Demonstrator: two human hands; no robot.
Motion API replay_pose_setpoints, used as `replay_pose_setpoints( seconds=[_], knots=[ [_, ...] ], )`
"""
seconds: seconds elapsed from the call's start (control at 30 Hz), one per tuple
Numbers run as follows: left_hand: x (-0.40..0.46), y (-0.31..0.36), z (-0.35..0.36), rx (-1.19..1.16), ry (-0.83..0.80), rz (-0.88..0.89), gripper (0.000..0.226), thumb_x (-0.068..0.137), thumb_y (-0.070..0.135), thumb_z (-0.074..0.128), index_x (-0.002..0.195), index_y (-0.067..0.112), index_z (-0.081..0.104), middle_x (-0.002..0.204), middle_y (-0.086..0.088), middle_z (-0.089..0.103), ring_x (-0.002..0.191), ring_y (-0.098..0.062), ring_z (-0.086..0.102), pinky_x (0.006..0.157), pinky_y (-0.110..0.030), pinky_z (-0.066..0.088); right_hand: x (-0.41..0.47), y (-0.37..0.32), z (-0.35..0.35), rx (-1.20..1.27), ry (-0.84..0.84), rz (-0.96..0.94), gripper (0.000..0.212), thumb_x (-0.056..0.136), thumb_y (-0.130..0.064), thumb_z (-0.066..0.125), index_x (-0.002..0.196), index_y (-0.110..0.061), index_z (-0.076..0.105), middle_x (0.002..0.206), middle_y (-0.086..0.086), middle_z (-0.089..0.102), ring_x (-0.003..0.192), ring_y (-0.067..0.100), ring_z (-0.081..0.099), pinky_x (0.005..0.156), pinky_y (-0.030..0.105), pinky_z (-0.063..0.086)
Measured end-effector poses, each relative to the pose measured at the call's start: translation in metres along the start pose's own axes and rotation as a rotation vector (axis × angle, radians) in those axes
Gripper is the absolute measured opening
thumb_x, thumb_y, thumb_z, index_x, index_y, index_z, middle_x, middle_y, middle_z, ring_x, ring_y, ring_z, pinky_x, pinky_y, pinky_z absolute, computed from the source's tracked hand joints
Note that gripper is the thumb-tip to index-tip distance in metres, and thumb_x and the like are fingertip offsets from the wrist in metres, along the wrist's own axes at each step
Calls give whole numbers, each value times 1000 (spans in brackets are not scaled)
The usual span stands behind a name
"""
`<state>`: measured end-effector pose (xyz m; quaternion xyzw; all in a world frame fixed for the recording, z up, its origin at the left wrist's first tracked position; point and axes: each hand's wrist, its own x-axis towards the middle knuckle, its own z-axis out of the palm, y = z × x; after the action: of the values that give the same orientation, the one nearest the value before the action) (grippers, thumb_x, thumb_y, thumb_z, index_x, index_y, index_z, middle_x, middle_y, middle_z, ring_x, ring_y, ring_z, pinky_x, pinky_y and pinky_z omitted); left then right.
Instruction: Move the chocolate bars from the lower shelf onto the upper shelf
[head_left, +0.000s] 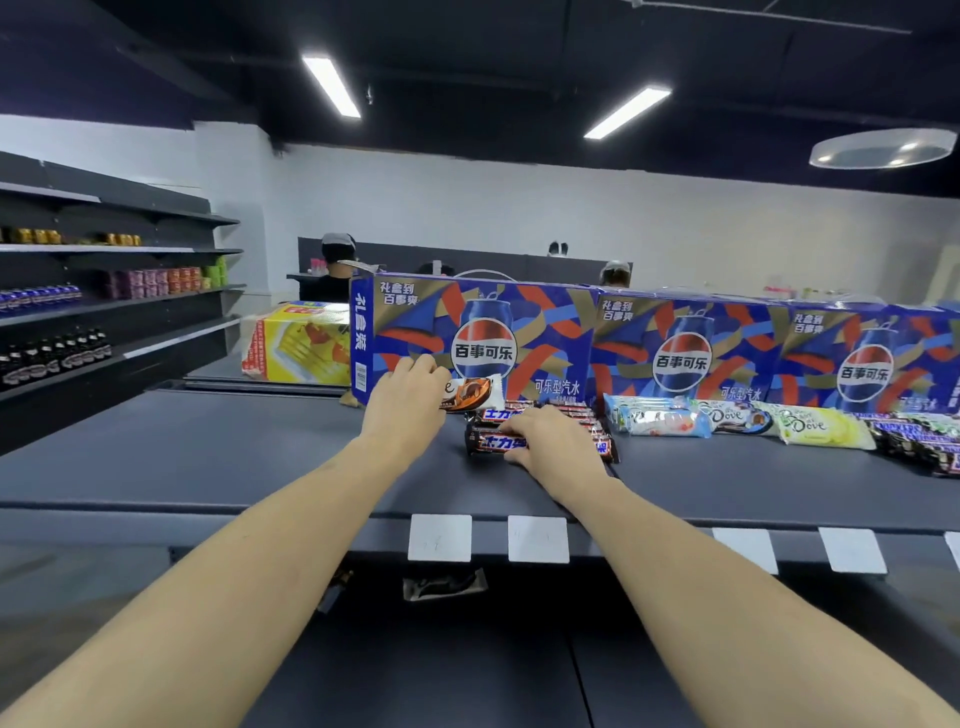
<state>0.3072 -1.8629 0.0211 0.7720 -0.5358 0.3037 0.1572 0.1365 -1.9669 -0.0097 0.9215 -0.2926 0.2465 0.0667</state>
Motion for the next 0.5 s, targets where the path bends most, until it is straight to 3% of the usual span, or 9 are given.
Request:
replay_pose_setpoints(
  seconds=[0.37,0.5],
  knots=[
    [30,-8,27,-53,-42,-3,42,89,24,63,130,21,53,125,1,53,116,-20,47,87,-32,43,46,18,25,3,52,53,27,84,-17,64,111,-18,65,101,3,61,99,25,55,73,33,44],
    [34,-8,32,-84,-20,-4,44,88,24,65,130,23,52,124,2,54,115,-19,47,86,-31,43,54,21,29,-5,44,51,23,85,-16,63,109,-14,63,103,4,60,101,25,53,74,32,43]
  ],
)
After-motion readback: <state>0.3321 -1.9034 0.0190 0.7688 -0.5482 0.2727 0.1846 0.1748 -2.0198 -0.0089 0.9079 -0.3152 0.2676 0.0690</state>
